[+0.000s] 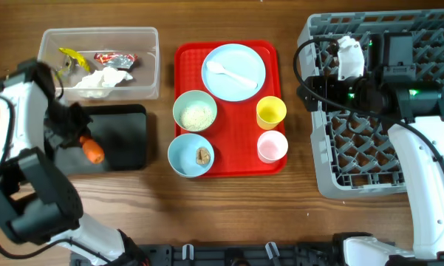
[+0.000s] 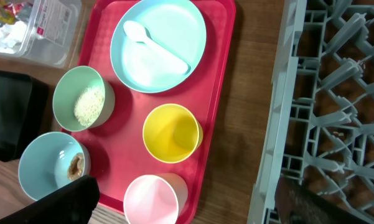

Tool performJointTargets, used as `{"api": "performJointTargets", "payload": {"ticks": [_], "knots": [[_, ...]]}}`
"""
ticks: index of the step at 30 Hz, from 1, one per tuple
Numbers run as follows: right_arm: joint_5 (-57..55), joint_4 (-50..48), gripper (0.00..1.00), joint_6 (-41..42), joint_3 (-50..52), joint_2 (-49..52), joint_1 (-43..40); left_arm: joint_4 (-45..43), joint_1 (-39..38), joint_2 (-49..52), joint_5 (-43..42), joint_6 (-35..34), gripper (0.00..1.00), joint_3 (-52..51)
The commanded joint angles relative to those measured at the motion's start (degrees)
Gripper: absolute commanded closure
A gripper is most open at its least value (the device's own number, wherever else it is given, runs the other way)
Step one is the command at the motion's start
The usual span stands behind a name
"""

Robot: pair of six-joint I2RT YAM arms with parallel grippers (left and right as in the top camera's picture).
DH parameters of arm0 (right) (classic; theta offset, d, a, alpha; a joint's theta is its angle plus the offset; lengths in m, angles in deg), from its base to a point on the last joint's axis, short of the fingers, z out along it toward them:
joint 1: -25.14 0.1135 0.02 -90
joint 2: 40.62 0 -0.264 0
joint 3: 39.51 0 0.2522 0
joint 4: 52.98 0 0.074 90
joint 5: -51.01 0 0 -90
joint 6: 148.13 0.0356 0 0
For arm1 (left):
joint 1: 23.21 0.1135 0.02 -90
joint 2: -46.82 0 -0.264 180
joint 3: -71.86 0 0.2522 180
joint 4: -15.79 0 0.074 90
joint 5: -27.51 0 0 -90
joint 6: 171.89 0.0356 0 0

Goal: Sort waste into correct bins and load items into the dishwasher rack
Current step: 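Grasp the carrot with left gripper and place it on black tray, then grasp the blue bowl with left gripper and tip its scrap onto black tray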

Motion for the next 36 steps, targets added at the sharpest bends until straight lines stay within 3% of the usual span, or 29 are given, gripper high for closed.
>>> {"api": "performJointTargets", "payload": {"ticks": [1, 7, 11, 12, 15, 20, 24, 27, 31, 36], "knots": [[-0.6, -0.5, 0.06, 0.6, -0.9, 0.4, 0.2, -8.2, 4.3, -0.7, -1.6, -7.2, 0.96, -9.1], [-0.5, -0.4, 0.06, 0.7, -0.9, 0.4, 0.2, -16.1, 6.1, -0.8, -6.0, -8.4, 0.93, -14.3], [-0.5, -0.4, 0.04, 0.6, -0.9, 0.4, 0.2, -15.8, 6.1, -0.9, -8.7, -7.9, 0.47, -13.0], [-0.5, -0.4, 0.03, 0.6, -0.9, 0.4, 0.2, -15.4, 6.1, -0.9, -9.2, -7.9, 0.42, -12.0], [-0.5, -0.4, 0.03, 0.6, -0.9, 0.4, 0.2, -11.8, 5.9, -2.2, -11.8, -5.9, 0.31, -5.3], [-0.5, -0.5, 0.02, 0.7, -0.9, 0.4, 0.2, -2.5, 2.9, -8.0, -12.2, -1.8, 0.31, 5.4], [-0.5, -1.0, 0.02, 0.8, -0.9, 0.4, 0.2, -1.0, -7.5, -14.9, -16.3, 4.0, 0.26, 6.6], [-0.5, -1.5, 0.02, 0.8, -0.9, 0.4, 0.2, -0.8, -21.4, -15.6, -16.6, 7.8, 0.27, 6.5], [-0.5, -1.2, 0.02, 0.8, -0.9, 0.4, 0.2, -2.1, -40.0, -11.8, -10.5, 10.1, 0.3, 6.5], [-0.5, -1.1, 0.02, 0.8, -0.9, 0.4, 0.2, -2.2, -55.5, -1.9, -8.4, 10.1, 0.32, 6.5]]}}
